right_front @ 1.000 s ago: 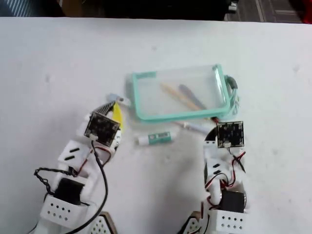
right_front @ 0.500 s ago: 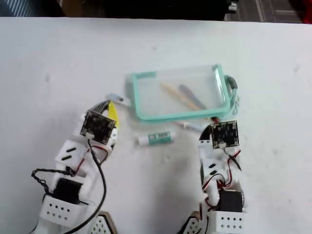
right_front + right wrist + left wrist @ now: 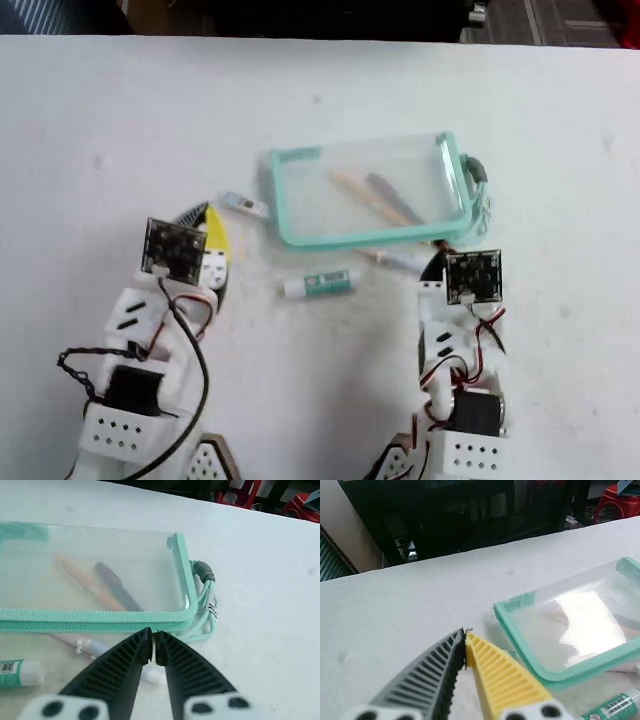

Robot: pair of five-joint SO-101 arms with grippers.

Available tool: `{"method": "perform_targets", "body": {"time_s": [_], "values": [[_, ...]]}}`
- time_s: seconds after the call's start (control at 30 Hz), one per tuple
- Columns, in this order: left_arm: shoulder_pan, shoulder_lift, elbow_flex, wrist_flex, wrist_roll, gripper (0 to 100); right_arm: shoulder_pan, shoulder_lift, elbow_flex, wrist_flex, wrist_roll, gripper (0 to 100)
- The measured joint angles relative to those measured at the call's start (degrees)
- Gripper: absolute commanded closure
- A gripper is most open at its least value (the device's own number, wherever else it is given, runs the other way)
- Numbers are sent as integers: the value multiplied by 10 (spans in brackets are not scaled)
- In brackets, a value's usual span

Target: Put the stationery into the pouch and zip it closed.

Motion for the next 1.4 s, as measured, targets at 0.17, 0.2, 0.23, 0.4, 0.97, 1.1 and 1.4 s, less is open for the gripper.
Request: {"method": "perform_targets", "body": {"time_s": [0.17,0.2,0.23,0.4,0.97,1.1,1.4], "values": [[0,0,-1,7,0,972,-48,0,0,4,95,981],[0,0,-1,14,0,972,-59,0,-1,4,102,981],[0,0,-4,26,0,972,-66,0,-8,4,106,981],[0,0,-28,70,0,972,-89,-1,-70,9,98,981],[0,327,-222,118,-14,972,-166,245,-418,194,81,981],[0,460,-295,153,-14,972,-122,398,-497,194,71,980],[0,634,-448,280,36,972,18,723,-782,298,18,837]]}}
